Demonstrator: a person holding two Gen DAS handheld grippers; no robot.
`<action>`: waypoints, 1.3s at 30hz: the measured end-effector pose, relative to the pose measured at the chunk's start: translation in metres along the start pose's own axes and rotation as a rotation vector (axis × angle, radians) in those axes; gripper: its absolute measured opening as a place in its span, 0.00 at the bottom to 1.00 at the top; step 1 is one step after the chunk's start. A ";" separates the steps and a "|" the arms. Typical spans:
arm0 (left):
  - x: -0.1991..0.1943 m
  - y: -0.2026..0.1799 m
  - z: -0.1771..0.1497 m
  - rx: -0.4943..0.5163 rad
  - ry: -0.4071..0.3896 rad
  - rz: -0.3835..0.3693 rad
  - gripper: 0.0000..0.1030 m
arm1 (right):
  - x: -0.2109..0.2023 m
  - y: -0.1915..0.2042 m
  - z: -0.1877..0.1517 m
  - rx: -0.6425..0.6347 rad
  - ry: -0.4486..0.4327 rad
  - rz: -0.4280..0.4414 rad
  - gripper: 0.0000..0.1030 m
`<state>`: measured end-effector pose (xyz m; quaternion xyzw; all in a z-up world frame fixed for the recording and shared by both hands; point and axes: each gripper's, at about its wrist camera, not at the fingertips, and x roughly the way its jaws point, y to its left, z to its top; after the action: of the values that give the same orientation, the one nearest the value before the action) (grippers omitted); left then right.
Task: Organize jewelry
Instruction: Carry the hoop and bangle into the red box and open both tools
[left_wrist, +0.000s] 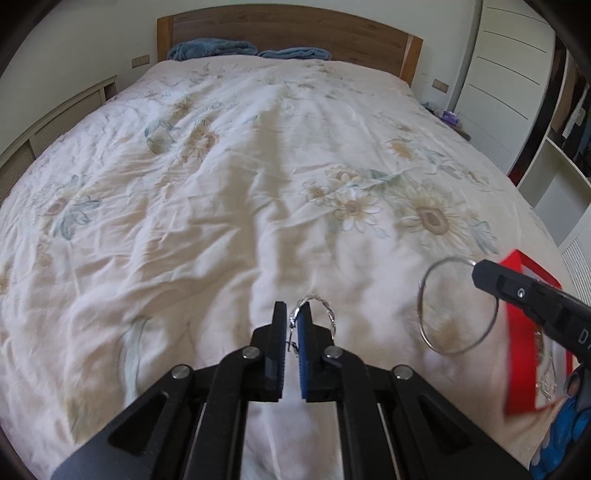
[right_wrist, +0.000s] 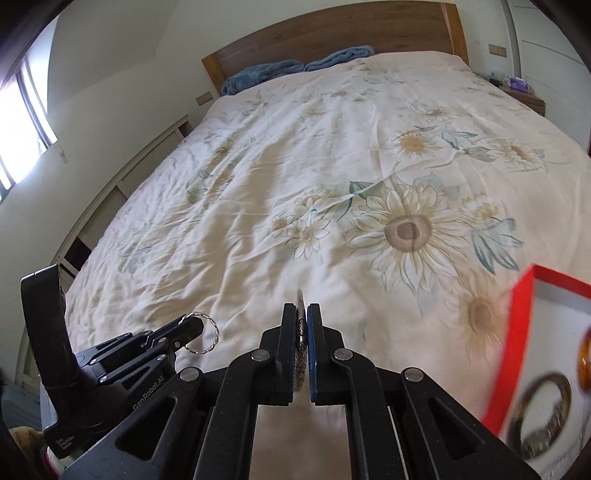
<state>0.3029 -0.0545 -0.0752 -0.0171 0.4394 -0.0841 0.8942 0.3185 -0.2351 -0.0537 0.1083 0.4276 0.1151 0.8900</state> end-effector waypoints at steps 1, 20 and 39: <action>-0.011 -0.004 -0.002 0.004 -0.007 -0.004 0.05 | -0.009 0.002 -0.003 0.000 -0.006 -0.001 0.06; -0.091 -0.139 -0.024 0.110 -0.029 -0.188 0.05 | -0.166 -0.059 -0.038 0.063 -0.142 -0.107 0.06; 0.033 -0.284 -0.008 0.216 0.116 -0.255 0.05 | -0.104 -0.218 -0.014 0.232 -0.094 -0.079 0.06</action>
<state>0.2780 -0.3399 -0.0766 0.0285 0.4730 -0.2443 0.8460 0.2688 -0.4722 -0.0486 0.1989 0.3997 0.0242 0.8945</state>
